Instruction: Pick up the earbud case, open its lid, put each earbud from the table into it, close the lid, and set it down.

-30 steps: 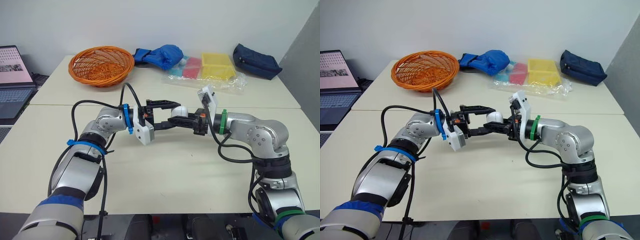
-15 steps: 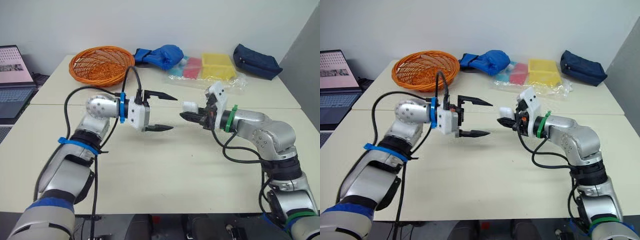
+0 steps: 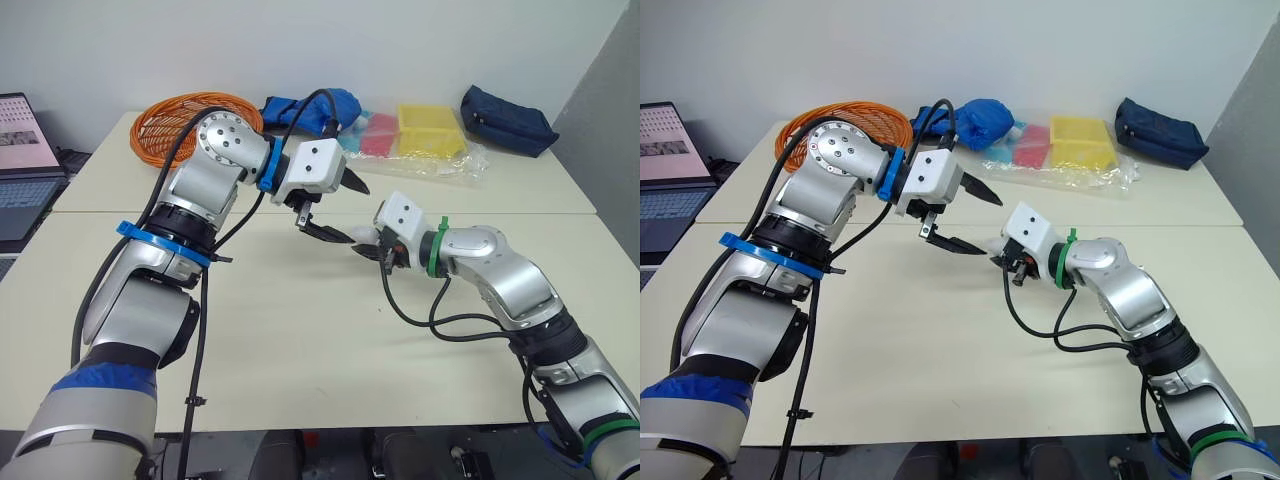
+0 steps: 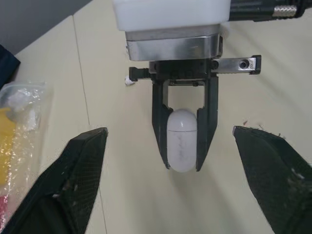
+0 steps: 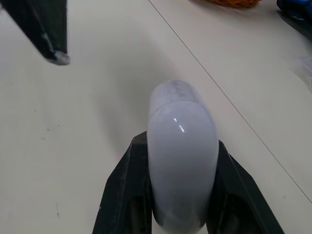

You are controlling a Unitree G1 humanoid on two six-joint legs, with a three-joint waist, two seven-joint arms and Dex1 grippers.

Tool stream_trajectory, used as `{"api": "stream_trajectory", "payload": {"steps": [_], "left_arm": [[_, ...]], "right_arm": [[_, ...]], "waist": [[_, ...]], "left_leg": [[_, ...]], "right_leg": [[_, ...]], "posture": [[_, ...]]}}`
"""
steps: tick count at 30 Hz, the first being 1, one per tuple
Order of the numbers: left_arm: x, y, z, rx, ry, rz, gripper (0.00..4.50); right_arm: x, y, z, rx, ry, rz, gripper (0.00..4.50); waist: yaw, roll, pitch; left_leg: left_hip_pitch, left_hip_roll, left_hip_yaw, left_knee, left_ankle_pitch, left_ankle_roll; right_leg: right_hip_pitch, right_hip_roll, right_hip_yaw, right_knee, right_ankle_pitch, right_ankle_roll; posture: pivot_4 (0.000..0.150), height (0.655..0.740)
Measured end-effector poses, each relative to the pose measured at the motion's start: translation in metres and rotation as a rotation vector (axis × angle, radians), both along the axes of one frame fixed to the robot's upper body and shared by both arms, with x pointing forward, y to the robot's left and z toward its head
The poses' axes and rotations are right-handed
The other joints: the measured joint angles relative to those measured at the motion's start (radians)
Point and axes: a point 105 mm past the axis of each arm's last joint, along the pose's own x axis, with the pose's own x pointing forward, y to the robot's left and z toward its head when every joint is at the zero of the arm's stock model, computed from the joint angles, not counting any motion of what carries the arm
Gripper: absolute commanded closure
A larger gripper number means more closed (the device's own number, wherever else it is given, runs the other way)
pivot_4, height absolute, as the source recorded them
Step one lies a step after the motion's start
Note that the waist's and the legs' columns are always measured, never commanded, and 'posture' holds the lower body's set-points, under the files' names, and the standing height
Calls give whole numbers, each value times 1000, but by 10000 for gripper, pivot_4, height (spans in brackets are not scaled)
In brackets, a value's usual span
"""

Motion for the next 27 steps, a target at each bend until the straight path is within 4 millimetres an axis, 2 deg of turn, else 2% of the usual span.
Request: {"api": "stream_trajectory", "payload": {"steps": [5, 18, 27], "left_arm": [[6, 6, -11, 55, 8, 46, 12294], [8, -6, -27, 76, 20, 33, 12294], [11, -7, -30, 80, 15, 54, 12294]], "right_arm": [[-2, 2, 0, -3, 7, 5, 36219], [-7, 6, 3, -17, -12, 25, 36219], [-6, 5, 4, -41, -30, 20, 36219]], "waist": [[3, 0, 0], [4, 0, 0], [4, 0, 0]], "left_leg": [[0, 0, 1, 1, 0, 0], [-1, 0, 0, 1, 0, 0], [-1, 0, 0, 1, 0, 0]], "right_leg": [[0, -1, 0, 0, 0, 0], [0, -1, 0, 0, 0, 0], [0, -1, 0, 0, 0, 0]], "posture": [[1500, 7400], [1500, 7400], [1500, 7400]]}}
